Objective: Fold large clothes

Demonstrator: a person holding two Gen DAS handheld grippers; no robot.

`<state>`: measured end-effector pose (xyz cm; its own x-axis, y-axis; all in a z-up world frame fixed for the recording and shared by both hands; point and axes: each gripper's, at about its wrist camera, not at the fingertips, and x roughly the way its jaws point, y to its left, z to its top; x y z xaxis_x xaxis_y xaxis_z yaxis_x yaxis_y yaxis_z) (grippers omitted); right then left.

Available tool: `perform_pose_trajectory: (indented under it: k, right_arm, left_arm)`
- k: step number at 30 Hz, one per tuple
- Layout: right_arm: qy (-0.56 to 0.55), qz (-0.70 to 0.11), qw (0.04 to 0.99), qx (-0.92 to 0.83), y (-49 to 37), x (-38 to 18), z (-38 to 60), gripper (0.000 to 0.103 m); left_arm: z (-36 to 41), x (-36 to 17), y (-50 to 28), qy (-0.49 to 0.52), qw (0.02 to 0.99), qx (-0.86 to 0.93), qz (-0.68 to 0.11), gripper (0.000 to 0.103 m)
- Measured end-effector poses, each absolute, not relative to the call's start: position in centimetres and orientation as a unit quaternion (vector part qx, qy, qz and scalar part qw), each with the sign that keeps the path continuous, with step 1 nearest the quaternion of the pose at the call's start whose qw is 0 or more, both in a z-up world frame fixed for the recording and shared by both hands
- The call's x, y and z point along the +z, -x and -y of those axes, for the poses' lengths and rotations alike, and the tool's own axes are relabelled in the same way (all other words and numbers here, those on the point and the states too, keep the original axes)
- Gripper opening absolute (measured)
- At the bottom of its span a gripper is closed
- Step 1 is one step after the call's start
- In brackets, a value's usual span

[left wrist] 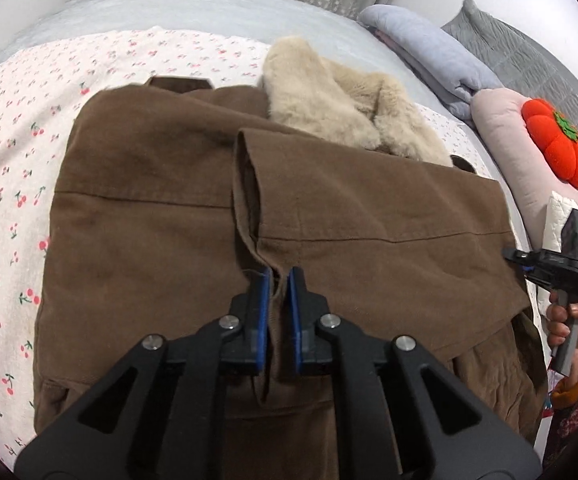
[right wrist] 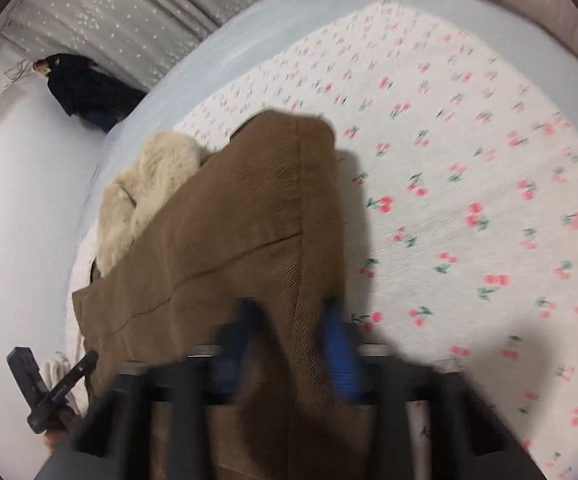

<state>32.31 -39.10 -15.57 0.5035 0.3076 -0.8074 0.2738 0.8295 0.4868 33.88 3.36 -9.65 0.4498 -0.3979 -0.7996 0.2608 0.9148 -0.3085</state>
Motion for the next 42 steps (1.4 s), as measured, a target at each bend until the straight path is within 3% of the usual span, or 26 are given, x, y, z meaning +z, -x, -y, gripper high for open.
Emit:
perform_pose_trajectory:
  k: [4, 7, 10, 14, 17, 20, 24, 26, 31, 36, 42]
  right_arm:
    - [-0.337, -0.483, 0.807, -0.03, -32.3, -17.1, 41.4, 0.01]
    - [-0.31, -0.489, 0.815, -0.028, -32.4, -17.0, 40.7, 0.017]
    - [-0.272, -0.485, 0.83, -0.035, -32.0, -15.2, 40.0, 0.025]
    - [-0.242, -0.435, 0.865, -0.066, -31.9, -12.3, 40.6, 0.026]
    - [-0.219, -0.392, 0.891, -0.061, -32.9, -10.7, 39.4, 0.027]
    - [-0.188, -0.399, 0.896, -0.053, -35.6, -11.5, 37.9, 0.026]
    - [-0.15, -0.446, 0.879, -0.079, -38.3, -14.7, 36.9, 0.026]
    - [-0.151, -0.466, 0.868, -0.083, -39.0, -16.7, 37.1, 0.026]
    - [-0.14, -0.465, 0.87, -0.083, -39.0, -16.6, 37.2, 0.026]
    - [-0.125, -0.455, 0.88, -0.06, -35.0, -13.3, 36.1, 0.034]
    - [-0.102, -0.466, 0.878, -0.029, -30.2, -13.6, 34.8, 0.04]
  left_arm:
    - [-3.1, -9.6, -33.5, 0.088, 0.848, -0.229, -0.471, 0.009]
    - [-2.0, -11.6, -34.0, 0.054, 0.839, -0.199, -0.504, 0.01]
    - [-2.1, -10.6, -33.5, 0.029, 0.854, -0.179, -0.488, 0.022]
    - [-2.4, -7.7, -33.3, 0.021, 0.891, -0.154, -0.427, 0.049]
    - [-0.9, -6.4, -34.0, -0.005, 0.911, -0.156, -0.383, 0.05]
    - [1.0, -6.7, -35.6, -0.018, 0.91, -0.18, -0.374, 0.05]
    - [2.9, -10.4, -38.0, -0.058, 0.892, -0.178, -0.411, 0.051]
    - [2.6, -12.3, -38.3, -0.057, 0.887, -0.184, -0.418, 0.06]
    - [1.6, -12.4, -38.8, -0.012, 0.884, -0.192, -0.427, 0.063]
    - [1.0, -9.6, -35.7, -0.026, 0.888, -0.183, -0.42, 0.063]
    - [0.3, -9.1, -31.3, -0.029, 0.884, -0.208, -0.417, 0.064]
